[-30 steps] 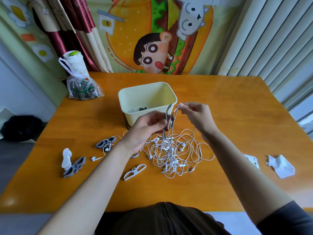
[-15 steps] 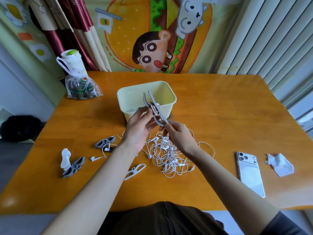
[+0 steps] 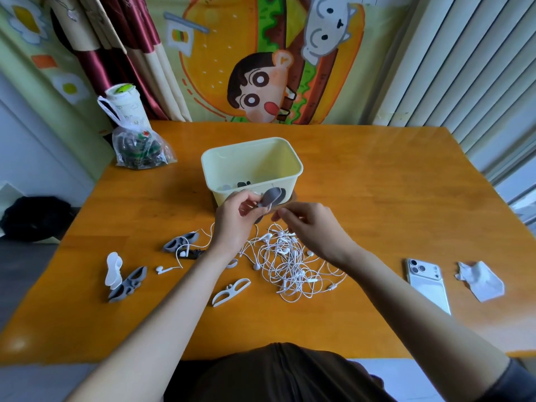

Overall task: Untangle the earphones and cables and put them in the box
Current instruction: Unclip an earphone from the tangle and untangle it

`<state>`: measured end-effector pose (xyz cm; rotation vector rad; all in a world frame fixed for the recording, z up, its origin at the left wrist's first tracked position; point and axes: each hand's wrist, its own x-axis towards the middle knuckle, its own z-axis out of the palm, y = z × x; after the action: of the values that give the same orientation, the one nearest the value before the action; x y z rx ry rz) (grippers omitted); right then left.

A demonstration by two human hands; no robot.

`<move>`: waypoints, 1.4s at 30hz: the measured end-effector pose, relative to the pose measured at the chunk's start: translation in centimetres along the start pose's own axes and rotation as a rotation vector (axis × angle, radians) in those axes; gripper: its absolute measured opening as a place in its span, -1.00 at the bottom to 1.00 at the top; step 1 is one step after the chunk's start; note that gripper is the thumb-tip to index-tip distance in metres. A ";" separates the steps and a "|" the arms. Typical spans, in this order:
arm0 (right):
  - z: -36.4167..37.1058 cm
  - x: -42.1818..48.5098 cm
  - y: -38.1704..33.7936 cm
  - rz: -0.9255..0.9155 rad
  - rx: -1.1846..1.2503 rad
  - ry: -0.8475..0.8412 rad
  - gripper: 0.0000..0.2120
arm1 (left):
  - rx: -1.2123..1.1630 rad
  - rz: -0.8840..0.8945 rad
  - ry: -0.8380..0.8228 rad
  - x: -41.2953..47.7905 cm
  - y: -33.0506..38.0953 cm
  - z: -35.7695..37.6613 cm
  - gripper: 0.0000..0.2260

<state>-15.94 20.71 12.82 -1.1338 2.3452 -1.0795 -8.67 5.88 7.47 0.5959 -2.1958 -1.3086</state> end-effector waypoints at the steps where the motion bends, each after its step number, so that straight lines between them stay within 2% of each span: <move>1: -0.6 0.1 0.2 -0.003 -0.009 0.008 -0.75 | -0.001 -0.017 -0.030 0.0 -0.1 -0.1 -0.90; 9: -4.1 1.7 1.8 -0.029 -0.045 0.125 -0.87 | -0.200 -0.077 -0.357 -0.8 0.9 0.0 -0.84; 13: -3.8 1.9 2.3 -0.013 0.004 0.157 -0.89 | -0.354 -0.105 -0.456 -1.1 1.9 -0.4 -0.84; 17: -2.5 1.0 2.0 0.083 0.252 0.105 -0.72 | -0.647 -0.145 -0.429 -1.0 3.2 -0.5 -0.86; 21: -0.3 -0.1 1.8 0.155 0.418 0.056 -0.62 | -0.823 -0.174 -0.422 -0.9 3.7 -0.2 -0.85; 24: 0.9 -0.6 2.2 0.183 0.436 0.046 -0.61 | -0.957 -0.250 -0.352 -0.9 3.8 -0.1 -0.83; 27: 1.5 -0.7 2.7 0.186 0.403 0.101 -0.58 | -0.994 -0.300 -0.273 -0.7 3.6 0.1 -0.80; 31: 2.3 -1.0 2.7 0.185 0.409 0.083 -0.65 | -1.042 -0.384 -0.185 -0.3 3.5 0.7 -0.86; 34: 2.9 -1.4 2.5 0.159 0.404 0.035 -0.69 | -0.912 -0.355 -0.072 -0.1 3.1 1.1 -0.87; 37: 3.2 -1.7 2.3 0.141 0.380 0.017 -0.72 | -0.612 -0.223 0.026 -0.2 2.6 1.2 -0.90; 39: 3.1 -1.7 2.1 0.142 0.352 -0.001 -0.73 | -0.354 -0.100 0.026 -0.2 2.0 1.1 -0.88; 42: 2.8 -1.9 2.2 0.108 0.210 -0.089 -0.76 | -0.118 -0.011 -0.023 -0.4 0.6 0.8 -0.89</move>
<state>-14.31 21.70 9.29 -0.9480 2.1406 -1.1793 -8.91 6.92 7.61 0.5507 -2.1184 -1.4466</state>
